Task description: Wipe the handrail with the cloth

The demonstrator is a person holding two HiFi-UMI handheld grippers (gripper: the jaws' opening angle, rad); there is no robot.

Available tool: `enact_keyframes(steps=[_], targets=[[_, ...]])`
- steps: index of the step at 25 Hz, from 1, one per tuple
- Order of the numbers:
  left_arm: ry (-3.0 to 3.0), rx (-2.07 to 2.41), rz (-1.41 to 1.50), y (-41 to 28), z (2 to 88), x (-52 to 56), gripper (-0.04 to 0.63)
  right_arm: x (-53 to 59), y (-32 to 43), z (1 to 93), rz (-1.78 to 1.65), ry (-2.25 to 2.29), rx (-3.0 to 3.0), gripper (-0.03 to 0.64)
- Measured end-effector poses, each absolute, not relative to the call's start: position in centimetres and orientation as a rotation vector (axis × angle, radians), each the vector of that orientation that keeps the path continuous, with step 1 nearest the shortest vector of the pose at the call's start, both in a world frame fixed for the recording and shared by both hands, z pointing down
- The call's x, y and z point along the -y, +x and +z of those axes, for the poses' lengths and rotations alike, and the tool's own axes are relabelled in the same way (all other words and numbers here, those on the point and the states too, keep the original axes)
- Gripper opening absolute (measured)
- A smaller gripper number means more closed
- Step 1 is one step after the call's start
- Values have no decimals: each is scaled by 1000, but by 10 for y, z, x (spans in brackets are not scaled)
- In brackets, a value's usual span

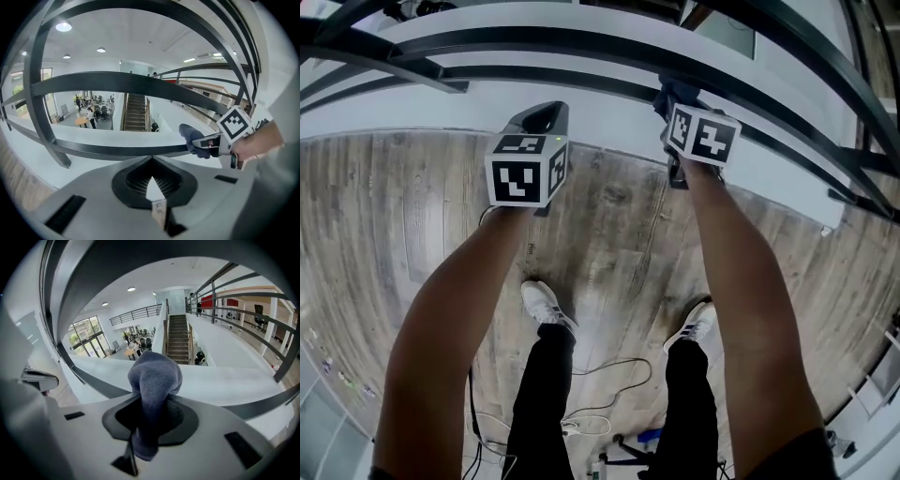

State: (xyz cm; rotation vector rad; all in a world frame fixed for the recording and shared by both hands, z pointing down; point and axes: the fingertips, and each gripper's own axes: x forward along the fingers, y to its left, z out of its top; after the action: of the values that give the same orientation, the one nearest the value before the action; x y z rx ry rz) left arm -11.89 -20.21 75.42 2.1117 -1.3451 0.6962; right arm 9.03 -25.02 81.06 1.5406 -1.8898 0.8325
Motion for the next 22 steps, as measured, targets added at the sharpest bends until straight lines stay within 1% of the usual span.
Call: enact_keyframes(steps=[8,12,22], targets=[[2182,1284,724,2,754,193,2,225,211,810,831,1591,1881,86],[2174,1302,673,62,752,190,2,211,276,809,836,1628,1871,86],[2246,1224,691,228,751,170,2,172,459,808,862,1724,1784,86]])
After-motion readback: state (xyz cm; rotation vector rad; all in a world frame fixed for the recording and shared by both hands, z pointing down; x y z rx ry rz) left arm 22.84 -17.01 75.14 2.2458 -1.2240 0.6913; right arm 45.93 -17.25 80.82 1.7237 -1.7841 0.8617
